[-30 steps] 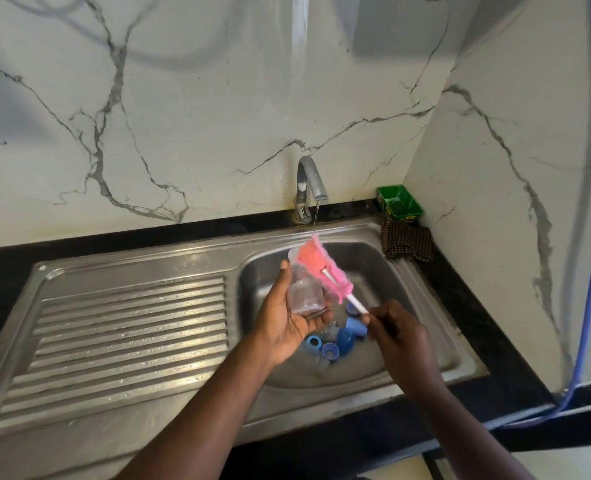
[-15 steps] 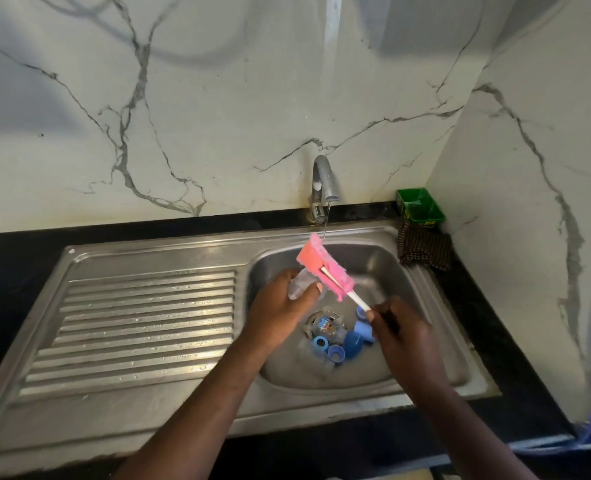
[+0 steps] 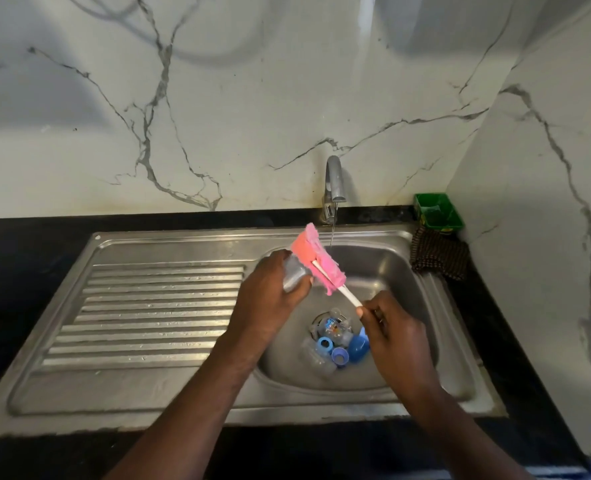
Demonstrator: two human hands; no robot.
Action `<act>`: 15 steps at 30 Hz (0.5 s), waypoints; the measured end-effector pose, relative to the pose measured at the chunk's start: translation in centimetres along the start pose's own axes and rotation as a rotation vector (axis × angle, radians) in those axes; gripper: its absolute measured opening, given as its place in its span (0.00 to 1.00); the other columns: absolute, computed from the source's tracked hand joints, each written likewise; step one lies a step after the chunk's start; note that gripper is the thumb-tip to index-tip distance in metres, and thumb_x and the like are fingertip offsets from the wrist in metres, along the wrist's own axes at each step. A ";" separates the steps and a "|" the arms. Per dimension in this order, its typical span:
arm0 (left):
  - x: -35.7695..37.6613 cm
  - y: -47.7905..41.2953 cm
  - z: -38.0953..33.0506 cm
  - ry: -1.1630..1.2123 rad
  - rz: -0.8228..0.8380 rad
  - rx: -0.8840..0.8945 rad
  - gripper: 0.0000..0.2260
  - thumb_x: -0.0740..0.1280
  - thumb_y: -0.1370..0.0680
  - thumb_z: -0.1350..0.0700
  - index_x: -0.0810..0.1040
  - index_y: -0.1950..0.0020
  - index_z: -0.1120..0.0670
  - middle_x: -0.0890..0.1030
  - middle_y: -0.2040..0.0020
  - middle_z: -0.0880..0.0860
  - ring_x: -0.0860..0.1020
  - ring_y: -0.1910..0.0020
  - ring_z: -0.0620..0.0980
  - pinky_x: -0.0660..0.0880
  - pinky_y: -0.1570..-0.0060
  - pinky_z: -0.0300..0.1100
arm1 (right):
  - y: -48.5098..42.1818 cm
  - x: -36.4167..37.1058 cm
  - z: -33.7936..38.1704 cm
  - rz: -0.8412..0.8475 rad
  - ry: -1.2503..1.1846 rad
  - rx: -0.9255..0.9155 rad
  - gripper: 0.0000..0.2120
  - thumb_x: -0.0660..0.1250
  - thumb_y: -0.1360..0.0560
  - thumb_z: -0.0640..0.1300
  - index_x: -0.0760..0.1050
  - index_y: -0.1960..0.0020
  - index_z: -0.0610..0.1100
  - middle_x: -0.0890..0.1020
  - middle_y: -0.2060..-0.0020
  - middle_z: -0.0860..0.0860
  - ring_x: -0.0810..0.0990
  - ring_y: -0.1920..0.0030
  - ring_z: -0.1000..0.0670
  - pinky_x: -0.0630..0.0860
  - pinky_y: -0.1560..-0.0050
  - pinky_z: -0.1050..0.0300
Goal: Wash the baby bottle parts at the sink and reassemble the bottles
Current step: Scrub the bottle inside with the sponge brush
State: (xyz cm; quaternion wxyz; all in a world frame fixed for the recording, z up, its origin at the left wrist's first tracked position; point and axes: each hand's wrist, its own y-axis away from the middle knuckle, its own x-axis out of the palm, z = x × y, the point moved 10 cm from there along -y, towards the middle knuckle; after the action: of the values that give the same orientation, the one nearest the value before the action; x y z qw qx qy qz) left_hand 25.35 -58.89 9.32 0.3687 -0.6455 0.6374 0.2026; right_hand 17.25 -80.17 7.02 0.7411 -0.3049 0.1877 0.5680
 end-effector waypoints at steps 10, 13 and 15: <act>1.3 1.9 0.7 0.138 0.040 -0.033 0.17 0.70 0.22 0.47 0.73 0.34 0.45 0.79 0.43 0.39 0.75 0.51 0.32 0.68 0.53 0.25 | 0.1 0.2 -1.0 0.034 0.008 -0.038 0.06 0.69 0.22 0.47 0.73 0.56 0.51 0.78 0.69 0.58 0.78 0.68 0.55 0.74 0.68 0.54; 1.5 1.9 1.3 0.246 0.100 -0.101 0.14 0.69 0.21 0.45 0.75 0.36 0.43 0.80 0.51 0.41 0.78 0.58 0.34 0.72 0.58 0.24 | 0.6 -0.2 -1.4 0.026 -0.025 -0.040 0.06 0.70 0.22 0.45 0.74 0.57 0.51 0.78 0.68 0.58 0.78 0.67 0.55 0.74 0.68 0.57; 3.2 2.4 1.7 0.502 0.199 -0.245 0.15 0.69 0.23 0.41 0.79 0.41 0.47 0.84 0.56 0.54 0.83 0.62 0.50 0.81 0.61 0.43 | -0.2 0.0 -0.4 0.021 -0.035 -0.074 0.06 0.69 0.22 0.46 0.74 0.56 0.51 0.78 0.69 0.58 0.78 0.68 0.55 0.75 0.68 0.55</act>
State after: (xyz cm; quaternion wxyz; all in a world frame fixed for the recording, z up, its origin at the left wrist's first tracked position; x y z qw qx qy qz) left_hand 23.74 -59.65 5.36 0.0972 -0.6495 0.7396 0.1474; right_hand 17.47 -80.48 6.71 0.7264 -0.3199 0.1569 0.5876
